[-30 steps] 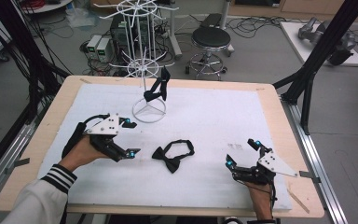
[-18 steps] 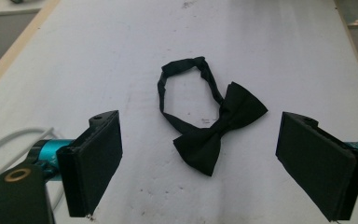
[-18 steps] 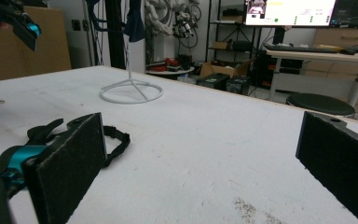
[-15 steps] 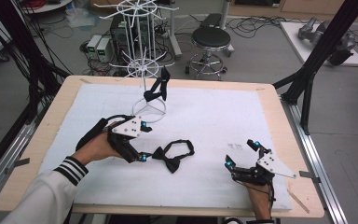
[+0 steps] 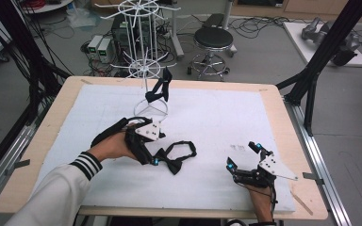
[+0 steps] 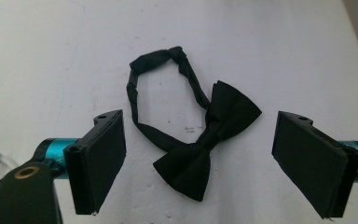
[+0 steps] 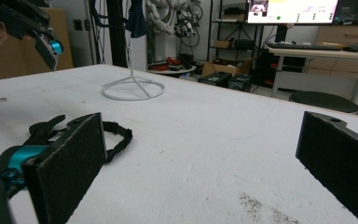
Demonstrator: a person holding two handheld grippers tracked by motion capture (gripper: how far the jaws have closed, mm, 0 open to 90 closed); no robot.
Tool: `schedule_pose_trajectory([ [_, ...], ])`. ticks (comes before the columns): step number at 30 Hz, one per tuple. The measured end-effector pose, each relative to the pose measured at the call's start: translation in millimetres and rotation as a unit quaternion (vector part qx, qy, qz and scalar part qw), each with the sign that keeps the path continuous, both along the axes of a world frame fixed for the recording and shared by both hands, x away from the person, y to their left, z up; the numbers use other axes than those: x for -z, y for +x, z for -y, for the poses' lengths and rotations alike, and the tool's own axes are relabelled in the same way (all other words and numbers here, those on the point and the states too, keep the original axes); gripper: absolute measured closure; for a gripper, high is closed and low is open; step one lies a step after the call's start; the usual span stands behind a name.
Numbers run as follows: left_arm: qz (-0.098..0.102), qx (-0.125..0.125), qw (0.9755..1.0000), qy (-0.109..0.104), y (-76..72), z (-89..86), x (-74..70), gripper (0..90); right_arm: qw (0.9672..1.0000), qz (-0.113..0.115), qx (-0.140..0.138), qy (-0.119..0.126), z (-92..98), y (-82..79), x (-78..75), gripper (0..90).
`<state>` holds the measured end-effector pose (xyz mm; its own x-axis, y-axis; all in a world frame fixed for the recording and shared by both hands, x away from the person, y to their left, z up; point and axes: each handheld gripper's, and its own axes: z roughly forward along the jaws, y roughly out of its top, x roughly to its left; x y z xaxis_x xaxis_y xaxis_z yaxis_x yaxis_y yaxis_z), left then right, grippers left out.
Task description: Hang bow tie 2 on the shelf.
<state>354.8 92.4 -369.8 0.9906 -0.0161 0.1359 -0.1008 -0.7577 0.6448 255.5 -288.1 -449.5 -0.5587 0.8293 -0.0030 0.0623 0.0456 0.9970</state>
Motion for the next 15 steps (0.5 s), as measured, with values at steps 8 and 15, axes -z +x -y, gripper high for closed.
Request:
schedule_pose_trajectory([
  [8,-0.004,0.012,0.9994,0.032,2.5,13.5,9.1,18.7,1.0,0.006,-0.002,-0.005,-1.3,-0.4,2.8,0.8],
  [15,-0.005,0.026,0.9973,0.069,3.0,26.3,17.0,19.6,0.9999,0.011,-0.001,-0.007,-2.0,-0.9,2.9,0.8],
])
